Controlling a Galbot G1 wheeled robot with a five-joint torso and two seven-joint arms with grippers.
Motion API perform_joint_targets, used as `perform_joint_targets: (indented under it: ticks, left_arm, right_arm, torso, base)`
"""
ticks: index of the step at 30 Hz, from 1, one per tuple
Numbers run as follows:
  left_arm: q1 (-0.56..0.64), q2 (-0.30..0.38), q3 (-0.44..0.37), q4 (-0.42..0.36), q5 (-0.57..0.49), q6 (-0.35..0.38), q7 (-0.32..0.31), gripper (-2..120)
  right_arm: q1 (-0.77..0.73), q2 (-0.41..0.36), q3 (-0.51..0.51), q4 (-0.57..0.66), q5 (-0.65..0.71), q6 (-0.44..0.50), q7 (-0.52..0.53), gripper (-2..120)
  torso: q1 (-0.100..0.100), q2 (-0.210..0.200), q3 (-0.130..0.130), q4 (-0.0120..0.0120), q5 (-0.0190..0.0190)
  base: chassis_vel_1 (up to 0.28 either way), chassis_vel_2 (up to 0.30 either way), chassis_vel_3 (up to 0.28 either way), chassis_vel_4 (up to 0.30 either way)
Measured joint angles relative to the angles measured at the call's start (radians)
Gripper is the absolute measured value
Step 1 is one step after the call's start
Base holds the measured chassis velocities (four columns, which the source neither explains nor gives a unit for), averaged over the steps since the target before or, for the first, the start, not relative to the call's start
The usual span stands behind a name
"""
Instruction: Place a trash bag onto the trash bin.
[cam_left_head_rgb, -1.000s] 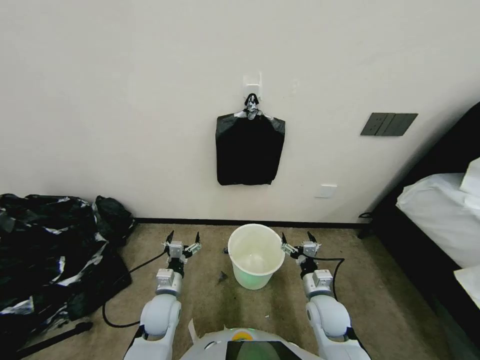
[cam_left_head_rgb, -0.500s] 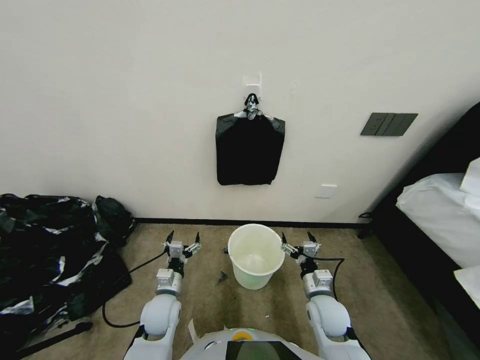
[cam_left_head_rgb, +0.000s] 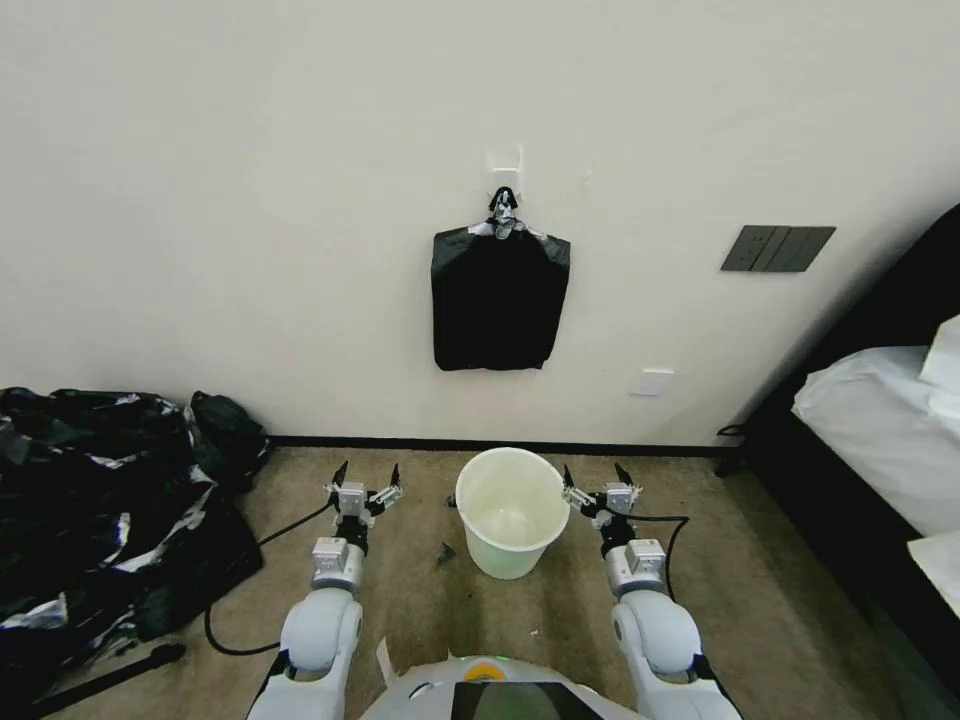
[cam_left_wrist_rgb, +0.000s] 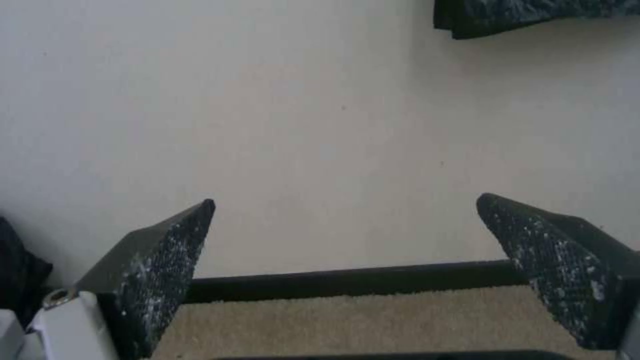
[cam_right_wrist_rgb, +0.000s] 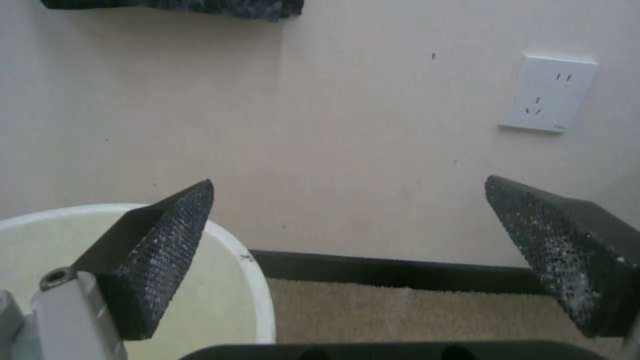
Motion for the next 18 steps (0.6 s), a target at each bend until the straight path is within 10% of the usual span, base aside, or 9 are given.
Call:
perform_joint_targets:
  ticks: [7, 18]
  left_arm:
    - [0.017, 0.006, -0.004, -0.039, -0.003, 0.009, -0.007, 100]
    - [0.144, 0.056, -0.05, -0.338, -0.063, 0.112, -0.072, 100]
  right_arm:
    - [0.001, -0.003, 0.018, 0.061, 0.035, -0.032, 0.0, 100]
    - [0.01, -0.019, 0.119, 0.385, 0.228, -0.206, 0.0, 100]
  torso:
    - [0.0, 0.0, 0.0, 0.0, -0.0005]
    - [0.0, 0.0, 0.0, 0.0, 0.0]
  base:
    - [0.0, 0.0, 0.0, 0.0]
    - [0.0, 0.0, 0.0, 0.0]
